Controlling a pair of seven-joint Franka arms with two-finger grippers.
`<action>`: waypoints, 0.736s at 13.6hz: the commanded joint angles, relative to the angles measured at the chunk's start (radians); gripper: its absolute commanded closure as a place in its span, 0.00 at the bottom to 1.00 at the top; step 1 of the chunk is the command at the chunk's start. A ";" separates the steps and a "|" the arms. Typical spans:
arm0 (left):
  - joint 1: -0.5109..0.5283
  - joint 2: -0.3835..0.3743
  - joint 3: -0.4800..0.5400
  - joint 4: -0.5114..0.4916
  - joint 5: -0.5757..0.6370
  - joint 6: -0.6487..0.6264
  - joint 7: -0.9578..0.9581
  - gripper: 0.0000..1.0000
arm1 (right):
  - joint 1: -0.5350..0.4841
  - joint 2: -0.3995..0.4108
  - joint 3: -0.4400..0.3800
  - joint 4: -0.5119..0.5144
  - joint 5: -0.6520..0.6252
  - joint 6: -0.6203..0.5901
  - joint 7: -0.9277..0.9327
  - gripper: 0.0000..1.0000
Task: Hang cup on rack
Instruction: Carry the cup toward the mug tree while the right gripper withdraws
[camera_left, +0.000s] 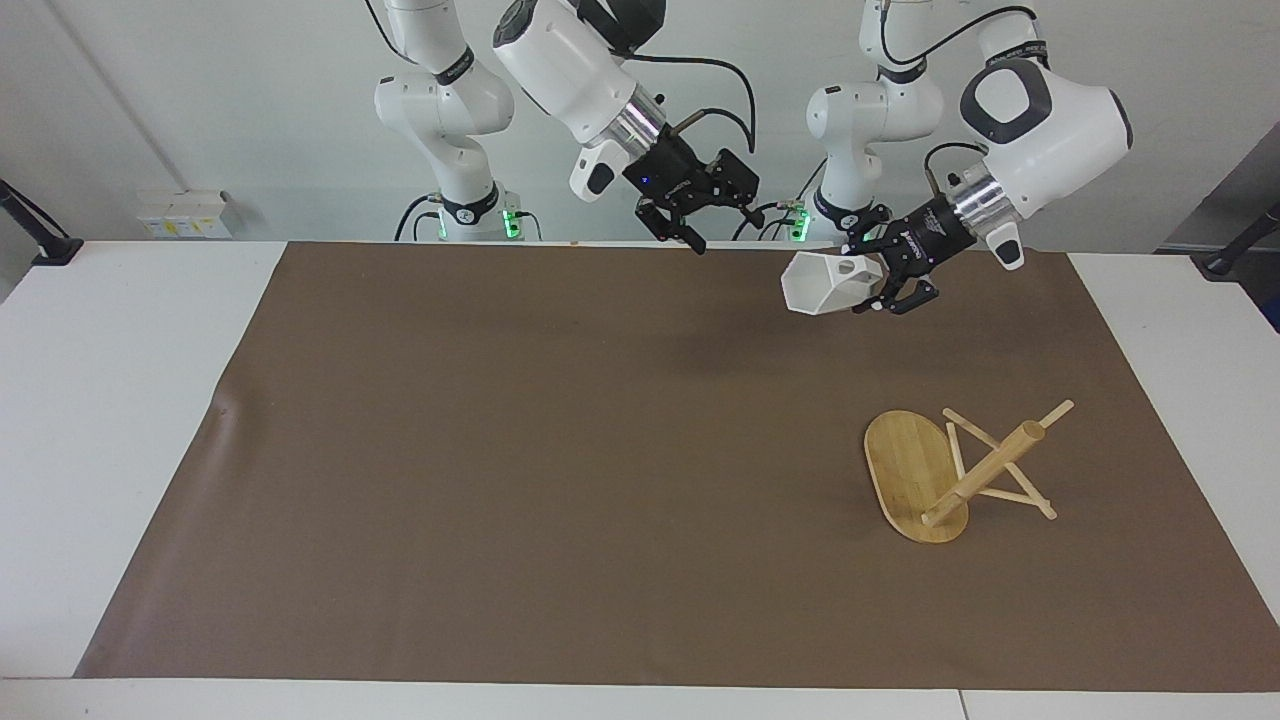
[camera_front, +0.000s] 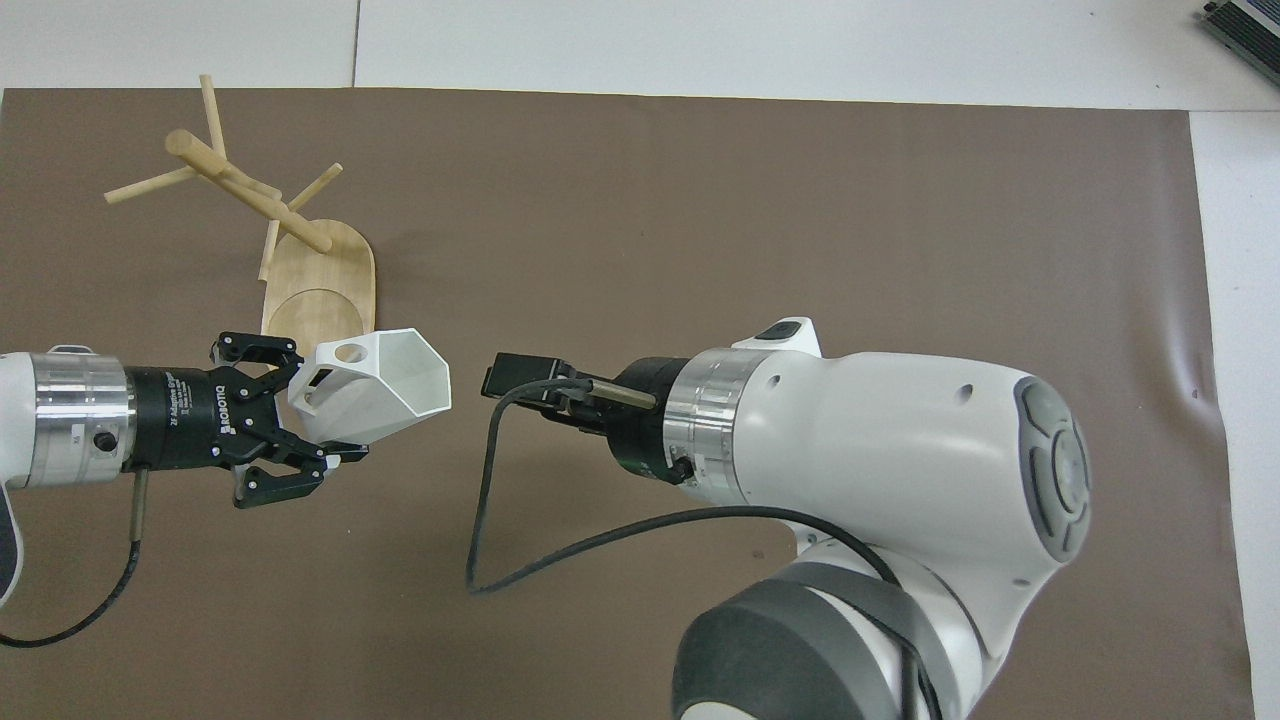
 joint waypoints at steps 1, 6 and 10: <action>-0.016 -0.003 -0.002 -0.038 0.020 0.141 -0.100 1.00 | -0.010 -0.004 -0.050 -0.019 -0.097 0.001 -0.033 0.00; -0.059 0.086 -0.022 -0.039 0.018 0.342 -0.169 1.00 | -0.013 0.008 -0.219 -0.028 -0.301 -0.001 -0.232 0.00; -0.073 0.153 -0.025 0.007 0.017 0.461 -0.223 1.00 | -0.015 0.011 -0.349 -0.034 -0.318 -0.002 -0.479 0.00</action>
